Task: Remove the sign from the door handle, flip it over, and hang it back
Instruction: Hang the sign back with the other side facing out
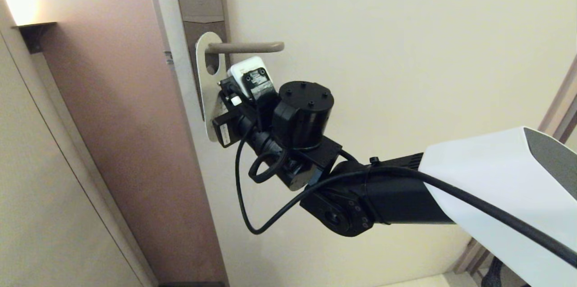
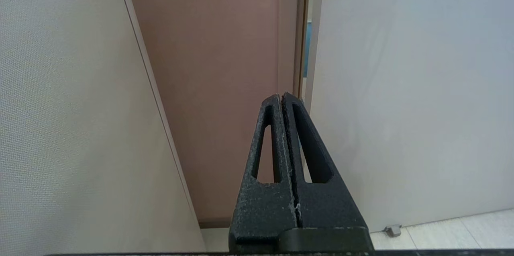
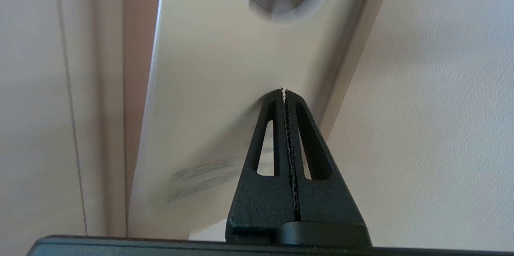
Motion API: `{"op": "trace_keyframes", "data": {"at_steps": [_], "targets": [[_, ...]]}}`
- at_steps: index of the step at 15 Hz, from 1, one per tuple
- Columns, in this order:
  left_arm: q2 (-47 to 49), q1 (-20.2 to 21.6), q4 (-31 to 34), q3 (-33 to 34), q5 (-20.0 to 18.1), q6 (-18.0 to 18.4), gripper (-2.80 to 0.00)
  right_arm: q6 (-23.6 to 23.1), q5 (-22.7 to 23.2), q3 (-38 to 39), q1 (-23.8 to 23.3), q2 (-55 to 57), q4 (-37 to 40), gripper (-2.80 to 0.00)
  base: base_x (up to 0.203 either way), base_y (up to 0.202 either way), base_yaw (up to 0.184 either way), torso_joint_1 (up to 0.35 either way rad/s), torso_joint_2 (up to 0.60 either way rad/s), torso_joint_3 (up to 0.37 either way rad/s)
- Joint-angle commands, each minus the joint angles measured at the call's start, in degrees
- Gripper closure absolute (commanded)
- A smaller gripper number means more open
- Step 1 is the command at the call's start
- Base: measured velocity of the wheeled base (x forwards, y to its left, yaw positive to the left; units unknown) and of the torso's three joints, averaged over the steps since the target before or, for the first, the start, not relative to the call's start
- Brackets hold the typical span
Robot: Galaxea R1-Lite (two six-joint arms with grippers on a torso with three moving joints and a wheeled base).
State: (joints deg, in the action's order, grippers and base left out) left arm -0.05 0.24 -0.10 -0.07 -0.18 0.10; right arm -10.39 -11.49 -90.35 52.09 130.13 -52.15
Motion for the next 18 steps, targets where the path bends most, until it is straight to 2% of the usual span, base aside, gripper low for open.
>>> {"op": "trace_keyframes", "data": {"at_steps": [1,9,14,18], "targets": [[0.05,0.02,-0.03,0.02,0.01,-0.02,0.0,-0.07,-0.82,-0.09,-0.06,1.27,-0.32,0.0,0.0,0.0,0.0,0.0,0.0,0.0],[0.05,0.02,0.02,0.01,0.01,-0.05,0.0,-0.52,-0.76,-0.4,0.02,0.01,0.18,0.0,0.0,0.0,0.0,0.0,0.0,0.0],[0.05,0.02,0.02,-0.01,0.01,-0.02,0.0,-0.78,-0.62,0.53,0.38,-3.14,3.17,0.0,0.0,0.0,0.0,0.0,0.0,0.0],[0.05,0.02,-0.03,0.02,0.01,-0.02,0.0,-0.37,-0.33,0.34,2.78,-5.23,8.39,0.0,0.0,0.0,0.0,0.0,0.0,0.0]]}}
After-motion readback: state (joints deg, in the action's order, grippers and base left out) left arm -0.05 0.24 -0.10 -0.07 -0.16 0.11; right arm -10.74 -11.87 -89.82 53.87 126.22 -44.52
